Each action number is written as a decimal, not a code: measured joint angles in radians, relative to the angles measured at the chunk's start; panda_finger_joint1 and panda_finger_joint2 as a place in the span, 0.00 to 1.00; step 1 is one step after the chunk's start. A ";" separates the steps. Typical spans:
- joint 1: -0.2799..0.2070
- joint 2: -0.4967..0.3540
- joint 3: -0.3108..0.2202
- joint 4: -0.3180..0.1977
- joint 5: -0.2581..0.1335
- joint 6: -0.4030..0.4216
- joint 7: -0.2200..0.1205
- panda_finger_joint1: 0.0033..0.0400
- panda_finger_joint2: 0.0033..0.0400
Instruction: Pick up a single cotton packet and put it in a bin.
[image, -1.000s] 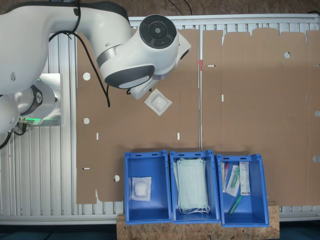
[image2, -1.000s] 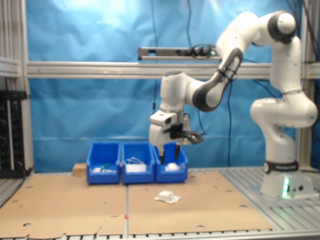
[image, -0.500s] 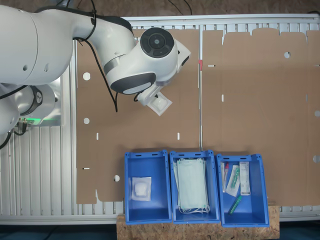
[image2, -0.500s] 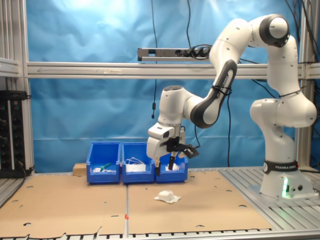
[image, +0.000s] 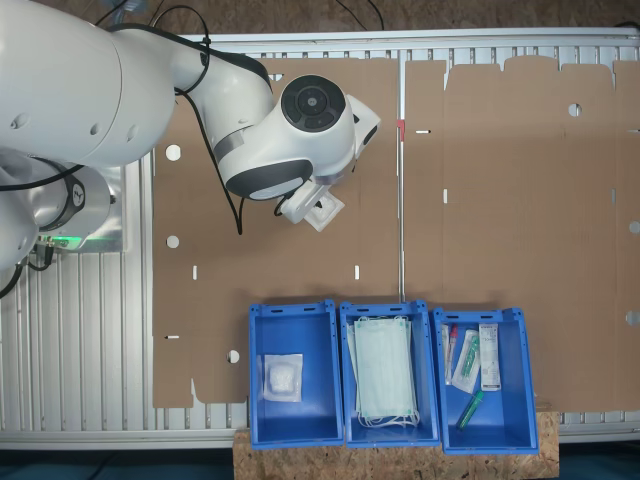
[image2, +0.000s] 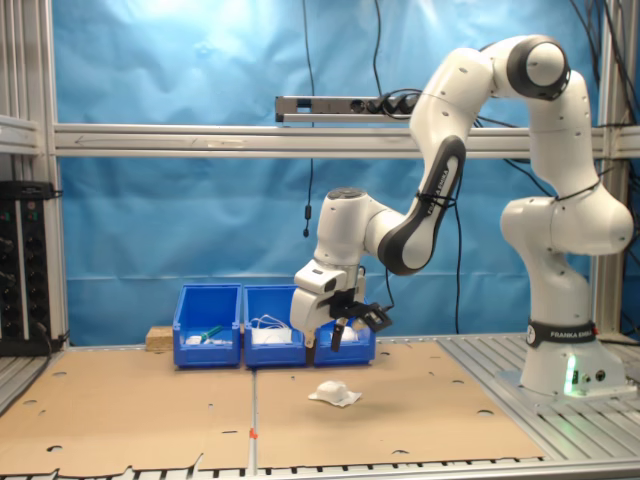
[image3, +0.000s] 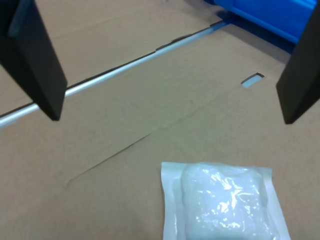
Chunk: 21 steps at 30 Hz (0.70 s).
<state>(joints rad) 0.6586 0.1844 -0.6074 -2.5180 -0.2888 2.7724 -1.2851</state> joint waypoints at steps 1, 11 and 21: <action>-0.003 0.006 0.000 0.000 0.000 0.008 -0.002 1.00 1.00; -0.050 0.071 0.017 -0.003 0.013 0.072 -0.014 1.00 1.00; -0.120 0.097 0.090 -0.024 0.049 0.106 -0.025 1.00 1.00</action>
<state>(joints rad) 0.5386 0.2813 -0.5176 -2.5418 -0.2396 2.8785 -1.3099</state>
